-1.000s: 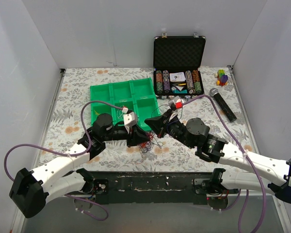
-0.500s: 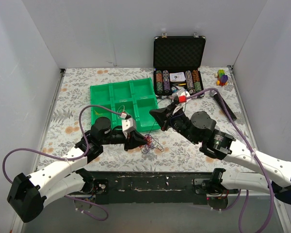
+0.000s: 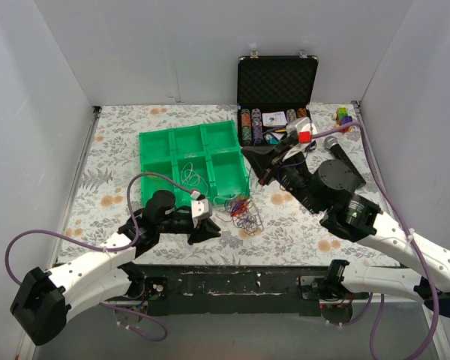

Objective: Untangle the cables
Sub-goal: Untie the cable.

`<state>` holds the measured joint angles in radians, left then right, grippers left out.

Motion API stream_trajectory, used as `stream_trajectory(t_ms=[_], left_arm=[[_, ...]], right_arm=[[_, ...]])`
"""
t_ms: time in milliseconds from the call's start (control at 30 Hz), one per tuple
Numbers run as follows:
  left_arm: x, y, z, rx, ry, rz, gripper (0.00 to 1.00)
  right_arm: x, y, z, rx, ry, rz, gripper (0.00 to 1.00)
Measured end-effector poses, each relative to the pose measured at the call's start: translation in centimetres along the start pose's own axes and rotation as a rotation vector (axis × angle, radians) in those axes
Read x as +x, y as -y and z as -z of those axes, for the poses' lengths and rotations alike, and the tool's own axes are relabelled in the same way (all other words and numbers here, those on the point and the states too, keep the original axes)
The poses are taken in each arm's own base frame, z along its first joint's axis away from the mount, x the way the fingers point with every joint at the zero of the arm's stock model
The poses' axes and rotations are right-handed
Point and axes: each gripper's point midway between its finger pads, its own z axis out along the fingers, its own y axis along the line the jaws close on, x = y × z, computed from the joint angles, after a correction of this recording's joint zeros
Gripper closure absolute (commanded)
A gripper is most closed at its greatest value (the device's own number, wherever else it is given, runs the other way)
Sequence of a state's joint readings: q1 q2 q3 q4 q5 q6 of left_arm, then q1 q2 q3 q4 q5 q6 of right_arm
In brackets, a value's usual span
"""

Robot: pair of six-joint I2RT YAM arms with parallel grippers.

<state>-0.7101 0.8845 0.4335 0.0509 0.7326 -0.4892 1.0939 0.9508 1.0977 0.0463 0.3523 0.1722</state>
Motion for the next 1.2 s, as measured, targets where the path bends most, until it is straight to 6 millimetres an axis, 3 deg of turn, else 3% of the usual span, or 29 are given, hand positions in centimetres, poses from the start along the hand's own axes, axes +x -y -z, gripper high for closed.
stream_trajectory(t_ms=[167, 200, 267, 300, 433, 600, 733, 867, 1067, 1200], left_arm=[[3.0, 0.6, 0.4, 0.012, -0.084, 0.034, 0.80], [3.0, 0.6, 0.4, 0.012, -0.087, 0.034, 0.73], [3.1, 0.5, 0.4, 0.008, -0.091, 0.039, 0.51], [3.0, 0.5, 0.4, 0.002, -0.090, 0.042, 0.45], [0.2, -0.3, 0.4, -0.040, -0.040, 0.055, 0.25], [-5.7, -2.5, 0.4, -0.155, 0.104, 0.072, 0.18], [-8.2, -4.3, 0.4, -0.234, 0.177, 0.104, 0.13], [-8.9, -4.2, 0.3, -0.219, 0.198, 0.105, 0.12], [-8.7, -2.1, -0.2, -0.091, 0.186, 0.101, 0.18], [-8.6, -0.8, -0.3, -0.016, 0.174, 0.105, 0.12]], right_arm=[[-5.4, 0.2, 0.5, 0.021, 0.126, -0.009, 0.99], [-6.2, 0.1, 0.6, 0.021, 0.144, -0.012, 0.99], [-7.3, 0.0, 0.8, 0.019, 0.168, -0.019, 0.99], [-7.5, 0.0, 0.9, 0.018, 0.173, -0.021, 0.99], [-6.8, -0.1, 0.7, 0.013, 0.158, -0.022, 0.99], [-5.3, -0.5, 0.4, -0.011, 0.120, -0.028, 0.99], [-4.6, -1.0, 0.2, -0.038, 0.100, -0.039, 0.99], [-4.4, -1.8, 0.3, -0.079, 0.089, -0.052, 0.99], [-3.5, -3.0, 0.4, -0.148, 0.060, -0.074, 0.99], [-2.1, -3.5, 0.3, -0.174, 0.026, -0.086, 0.99]])
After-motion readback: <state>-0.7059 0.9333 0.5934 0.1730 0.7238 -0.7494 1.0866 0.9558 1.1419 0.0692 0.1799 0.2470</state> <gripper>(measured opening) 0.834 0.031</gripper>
